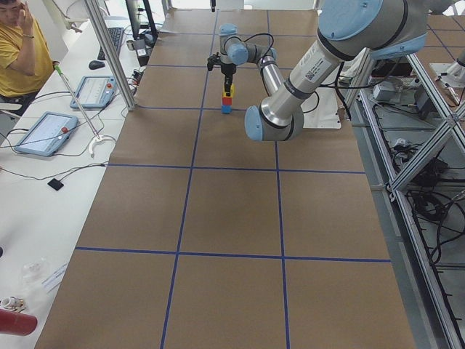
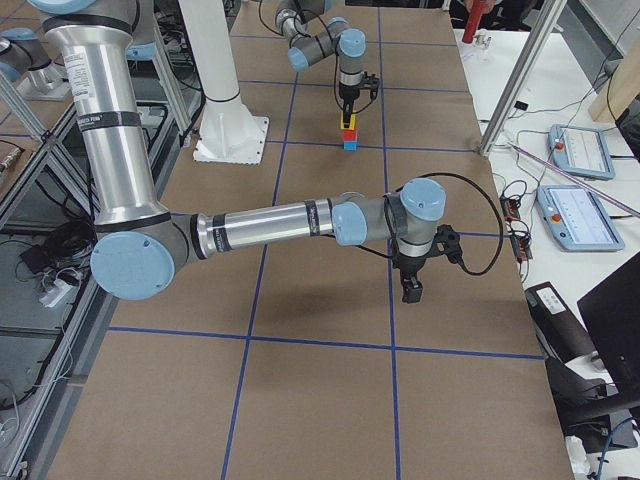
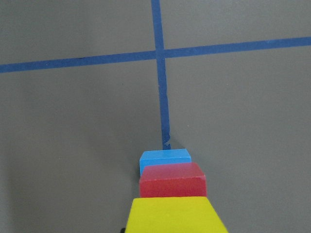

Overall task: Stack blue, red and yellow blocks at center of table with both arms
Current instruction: 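Lower the yellow cube onto the red cube and open the left gripper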

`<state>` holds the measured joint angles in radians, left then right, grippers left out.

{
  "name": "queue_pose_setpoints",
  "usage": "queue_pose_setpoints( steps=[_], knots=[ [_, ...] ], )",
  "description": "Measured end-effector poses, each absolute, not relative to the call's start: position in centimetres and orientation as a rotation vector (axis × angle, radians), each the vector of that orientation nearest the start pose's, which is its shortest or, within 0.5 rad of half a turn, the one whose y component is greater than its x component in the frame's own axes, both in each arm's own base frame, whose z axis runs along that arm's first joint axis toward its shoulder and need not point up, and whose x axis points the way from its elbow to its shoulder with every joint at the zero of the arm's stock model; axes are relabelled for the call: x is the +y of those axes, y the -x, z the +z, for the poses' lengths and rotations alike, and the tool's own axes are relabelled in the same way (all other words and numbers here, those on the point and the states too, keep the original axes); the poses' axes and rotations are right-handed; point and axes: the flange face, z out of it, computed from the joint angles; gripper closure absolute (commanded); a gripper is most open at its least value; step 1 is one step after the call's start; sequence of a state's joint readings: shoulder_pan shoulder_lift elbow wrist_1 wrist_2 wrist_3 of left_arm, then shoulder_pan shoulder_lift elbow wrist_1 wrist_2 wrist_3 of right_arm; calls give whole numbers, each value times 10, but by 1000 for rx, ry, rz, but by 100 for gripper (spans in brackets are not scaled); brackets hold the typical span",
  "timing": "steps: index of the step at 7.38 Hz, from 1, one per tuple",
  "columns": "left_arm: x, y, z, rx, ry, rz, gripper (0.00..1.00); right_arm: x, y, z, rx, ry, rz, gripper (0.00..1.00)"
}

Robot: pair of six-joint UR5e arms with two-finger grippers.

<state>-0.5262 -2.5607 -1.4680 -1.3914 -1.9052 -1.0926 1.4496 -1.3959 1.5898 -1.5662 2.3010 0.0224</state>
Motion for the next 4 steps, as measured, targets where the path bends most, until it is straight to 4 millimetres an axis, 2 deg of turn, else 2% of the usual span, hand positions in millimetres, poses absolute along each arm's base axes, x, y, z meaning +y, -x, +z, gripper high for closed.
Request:
queue_pose_setpoints(
  steps=[4],
  knots=[
    [-459, -589, 98, 770, -57, 75, 91, -575, 3, 559, -740, -137, -167, 0]
  ],
)
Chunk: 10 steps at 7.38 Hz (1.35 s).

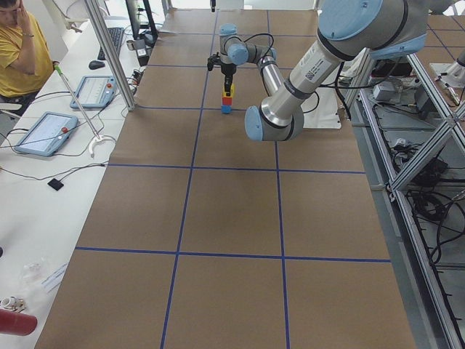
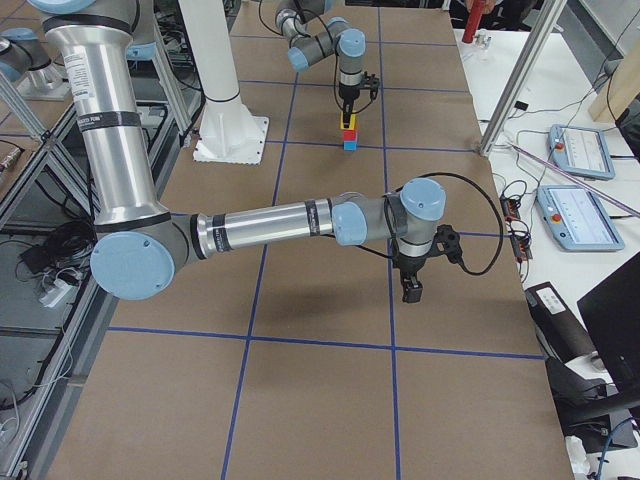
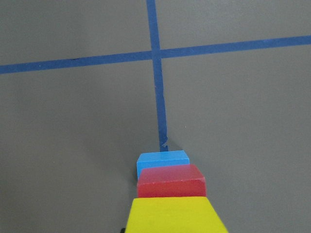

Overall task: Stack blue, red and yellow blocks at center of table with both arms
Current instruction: 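Lower the yellow cube onto the red cube and open the left gripper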

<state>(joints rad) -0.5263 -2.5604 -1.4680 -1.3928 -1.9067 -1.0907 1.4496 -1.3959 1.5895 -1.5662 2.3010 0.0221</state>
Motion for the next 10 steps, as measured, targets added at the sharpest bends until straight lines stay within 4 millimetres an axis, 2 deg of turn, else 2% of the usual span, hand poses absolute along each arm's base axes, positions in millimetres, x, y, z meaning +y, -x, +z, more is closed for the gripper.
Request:
queue_pose_setpoints(
  steps=[1, 3, 5, 6, 7, 8, 10],
  knots=[
    [-459, -589, 98, 771, -57, 75, 88, -575, 3, 559, -740, -137, -167, 0],
    [-460, -589, 98, 771, -59, 74, 63, -575, 3, 559, -740, -137, -167, 0],
    [-461, -588, 98, 771, -60, 74, 43, -575, 3, 559, -740, -137, -167, 0],
    [-461, -588, 98, 771, -60, 74, 27, -575, 3, 559, -740, -137, -167, 0],
    [-461, -588, 98, 770, -60, 74, 22, -575, 3, 559, -740, -137, -167, 0],
    [-462, -588, 98, 771, -60, 73, 1, -575, 3, 559, -740, -137, -167, 0],
    [-462, -588, 98, 771, -59, 70, 0, -575, 3, 559, -740, -137, -167, 0]
  ],
)
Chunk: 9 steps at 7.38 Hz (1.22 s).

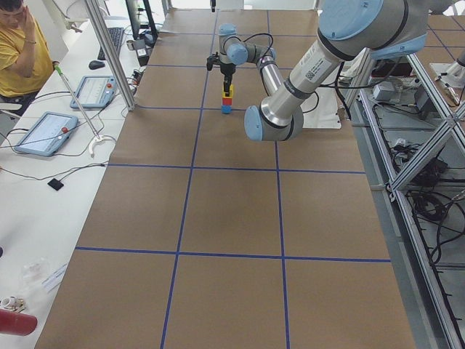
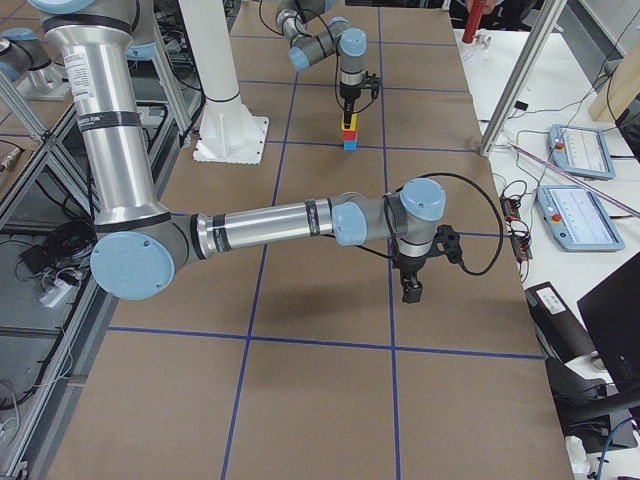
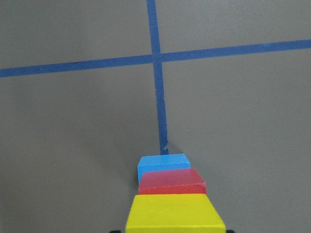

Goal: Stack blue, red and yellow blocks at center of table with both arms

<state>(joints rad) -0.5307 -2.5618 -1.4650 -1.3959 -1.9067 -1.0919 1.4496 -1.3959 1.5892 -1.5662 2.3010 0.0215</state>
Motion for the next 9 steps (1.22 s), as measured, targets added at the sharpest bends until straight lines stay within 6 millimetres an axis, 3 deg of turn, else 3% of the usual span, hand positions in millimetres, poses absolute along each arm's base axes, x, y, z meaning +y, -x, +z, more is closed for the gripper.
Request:
queue_pose_setpoints(
  steps=[2, 3, 4, 5, 7, 9],
  knots=[
    [-469, -575, 91, 791, -54, 64, 0, -575, 3, 559, -740, -137, -167, 1],
    [-481, -549, 86, 828, -39, 69, 0, -575, 2, 560, -741, -137, -166, 1],
    [-492, -510, 96, 860, -46, 91, 0, -572, -4, 562, -740, -135, -157, 1],
    [-504, -453, 127, 868, -82, 138, 0, -566, -16, 571, -738, -128, -134, 1],
    [-537, -315, 220, 835, -156, 249, 0, -541, -46, 597, -726, -106, -76, 0],
    [-554, -162, 345, 787, -191, 349, 0, -507, -60, 615, -720, -89, -46, 0]
  ],
)
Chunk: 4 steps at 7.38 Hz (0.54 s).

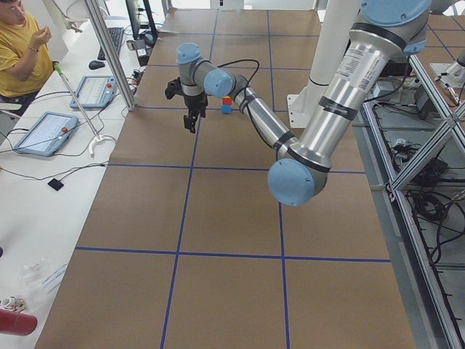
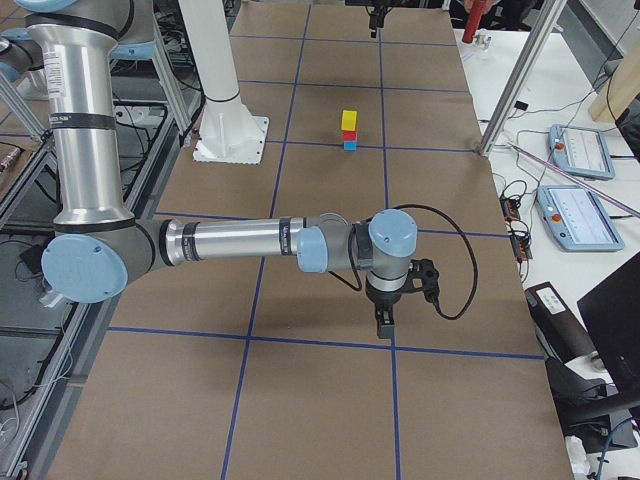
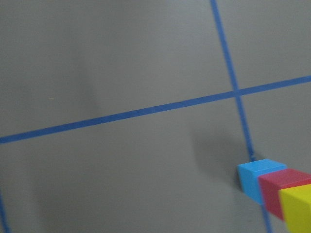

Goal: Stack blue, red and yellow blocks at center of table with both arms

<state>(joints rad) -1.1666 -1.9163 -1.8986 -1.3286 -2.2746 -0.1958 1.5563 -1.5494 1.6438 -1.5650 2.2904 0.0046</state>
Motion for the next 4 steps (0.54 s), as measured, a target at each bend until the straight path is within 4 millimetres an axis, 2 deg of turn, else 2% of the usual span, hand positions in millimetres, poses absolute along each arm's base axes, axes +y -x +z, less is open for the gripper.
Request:
queue_pose_setpoints(
  steps=[1, 2, 3, 4],
  knots=[
    [-545, -97, 401, 763, -190, 354, 0, -494, -62, 617, -720, -87, -42, 0],
    [-527, -43, 452, 743, -162, 307, 0, -486, -63, 617, -720, -86, -40, 0],
    [-507, -3, 496, 732, -130, 242, 0, -484, -63, 616, -721, -87, -36, 0],
    [-490, 21, 528, 727, -124, 198, 0, -485, -63, 614, -722, -89, -32, 0]
  ],
)
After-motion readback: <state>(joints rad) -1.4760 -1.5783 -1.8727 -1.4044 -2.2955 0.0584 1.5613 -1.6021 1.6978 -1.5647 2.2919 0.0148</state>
